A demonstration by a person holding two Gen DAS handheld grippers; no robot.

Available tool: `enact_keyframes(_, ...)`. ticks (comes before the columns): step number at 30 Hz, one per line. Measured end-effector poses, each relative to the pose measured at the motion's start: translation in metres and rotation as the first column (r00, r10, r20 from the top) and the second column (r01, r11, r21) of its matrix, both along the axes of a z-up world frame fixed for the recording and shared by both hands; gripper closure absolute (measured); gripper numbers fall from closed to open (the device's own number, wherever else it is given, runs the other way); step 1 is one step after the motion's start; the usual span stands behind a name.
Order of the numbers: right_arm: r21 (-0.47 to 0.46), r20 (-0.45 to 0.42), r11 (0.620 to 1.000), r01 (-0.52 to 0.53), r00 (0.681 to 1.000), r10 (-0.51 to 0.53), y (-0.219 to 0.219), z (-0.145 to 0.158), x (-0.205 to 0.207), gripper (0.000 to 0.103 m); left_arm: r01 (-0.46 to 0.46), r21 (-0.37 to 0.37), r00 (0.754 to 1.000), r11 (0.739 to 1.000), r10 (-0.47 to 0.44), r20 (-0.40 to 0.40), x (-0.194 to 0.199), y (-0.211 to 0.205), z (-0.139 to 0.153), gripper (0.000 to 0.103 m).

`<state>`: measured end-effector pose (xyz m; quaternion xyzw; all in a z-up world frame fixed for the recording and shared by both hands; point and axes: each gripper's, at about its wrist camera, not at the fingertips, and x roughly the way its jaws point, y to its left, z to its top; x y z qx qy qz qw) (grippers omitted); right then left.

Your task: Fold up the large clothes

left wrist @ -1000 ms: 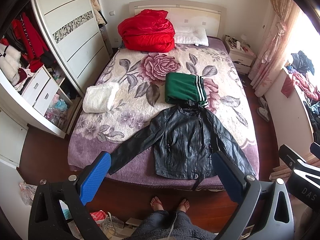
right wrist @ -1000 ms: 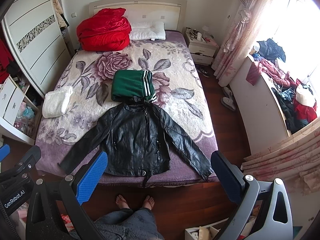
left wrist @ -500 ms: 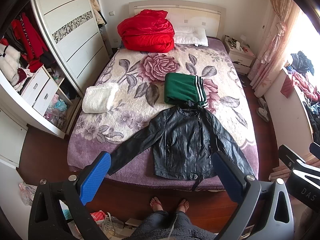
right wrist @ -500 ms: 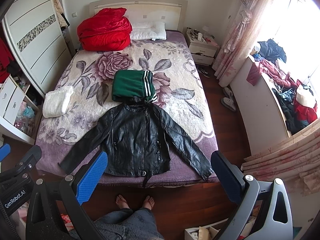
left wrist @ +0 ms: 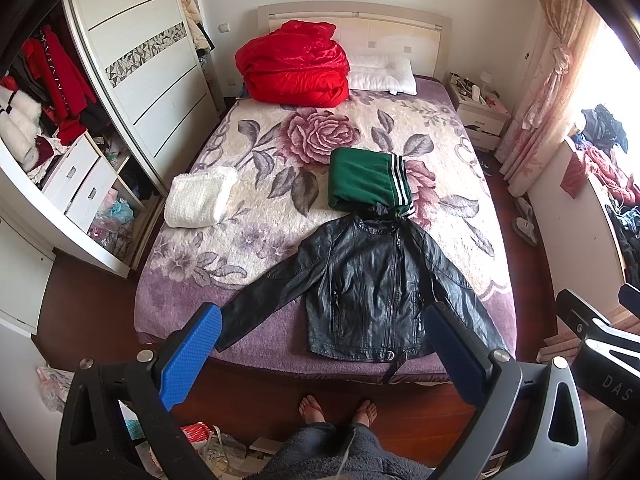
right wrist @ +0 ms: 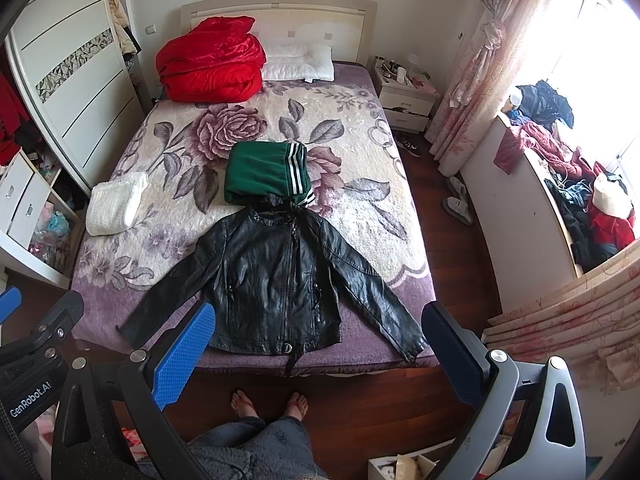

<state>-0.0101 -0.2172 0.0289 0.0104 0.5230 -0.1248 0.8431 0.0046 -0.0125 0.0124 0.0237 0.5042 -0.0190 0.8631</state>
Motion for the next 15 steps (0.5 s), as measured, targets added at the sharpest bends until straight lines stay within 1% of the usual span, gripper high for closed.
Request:
enact_keyframes(8, 0.001, 0.001, 1.0, 0.001, 1.0, -0.001, -0.001, 0.0, 0.0, 0.0, 0.001, -0.003, 1.0, 1.0, -0.001, 0.001, 0.0, -0.001, 0.001, 0.0)
enact_keyframes(15, 0.0, 0.002, 1.0, 0.001, 1.0, -0.001, 0.0, -0.001, 0.0, 0.0, 0.002, -0.007, 1.0, 1.0, -0.002, 0.005, 0.008, -0.006, 0.01, 0.0)
